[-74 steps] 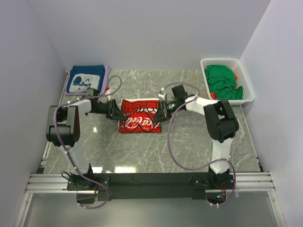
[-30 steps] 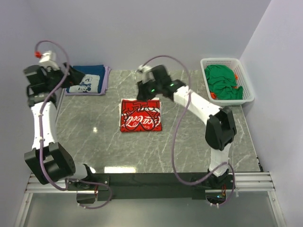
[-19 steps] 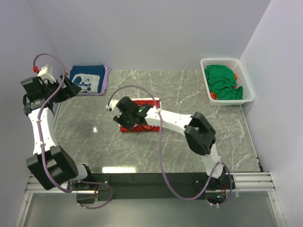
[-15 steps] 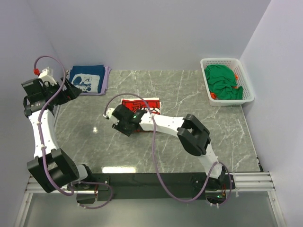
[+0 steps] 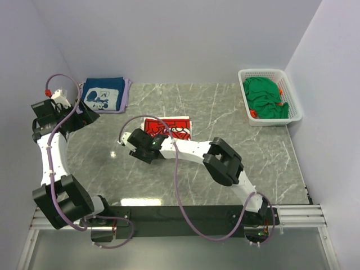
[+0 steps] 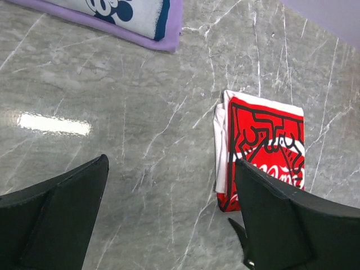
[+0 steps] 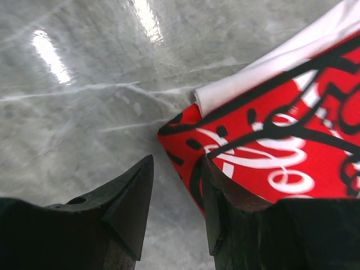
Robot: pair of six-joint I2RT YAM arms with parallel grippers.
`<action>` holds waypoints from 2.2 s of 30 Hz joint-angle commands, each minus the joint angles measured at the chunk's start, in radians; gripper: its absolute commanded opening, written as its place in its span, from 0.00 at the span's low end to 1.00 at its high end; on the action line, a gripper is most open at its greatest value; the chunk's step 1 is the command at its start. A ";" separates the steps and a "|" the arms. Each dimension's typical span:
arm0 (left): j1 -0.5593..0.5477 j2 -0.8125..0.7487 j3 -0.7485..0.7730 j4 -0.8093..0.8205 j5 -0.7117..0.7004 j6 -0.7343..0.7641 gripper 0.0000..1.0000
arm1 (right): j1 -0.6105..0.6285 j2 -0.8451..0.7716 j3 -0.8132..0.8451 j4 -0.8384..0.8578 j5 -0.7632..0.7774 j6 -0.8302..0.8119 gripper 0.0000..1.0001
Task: Fold and stack the t-shirts
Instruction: Neatly place the folded tshirt to the corner
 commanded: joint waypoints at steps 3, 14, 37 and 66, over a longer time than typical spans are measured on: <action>-0.001 -0.010 -0.030 0.051 0.010 -0.054 0.99 | 0.012 0.071 0.043 0.026 0.030 -0.018 0.47; -0.021 0.005 -0.249 0.157 0.060 -0.180 0.99 | -0.006 0.025 -0.038 0.088 0.029 -0.032 0.00; -0.448 0.373 -0.282 0.627 -0.078 -0.725 1.00 | -0.193 -0.155 -0.075 0.169 -0.310 0.075 0.00; -0.631 0.614 -0.179 0.847 -0.228 -0.887 0.64 | -0.195 -0.038 0.089 0.198 -0.215 0.193 0.00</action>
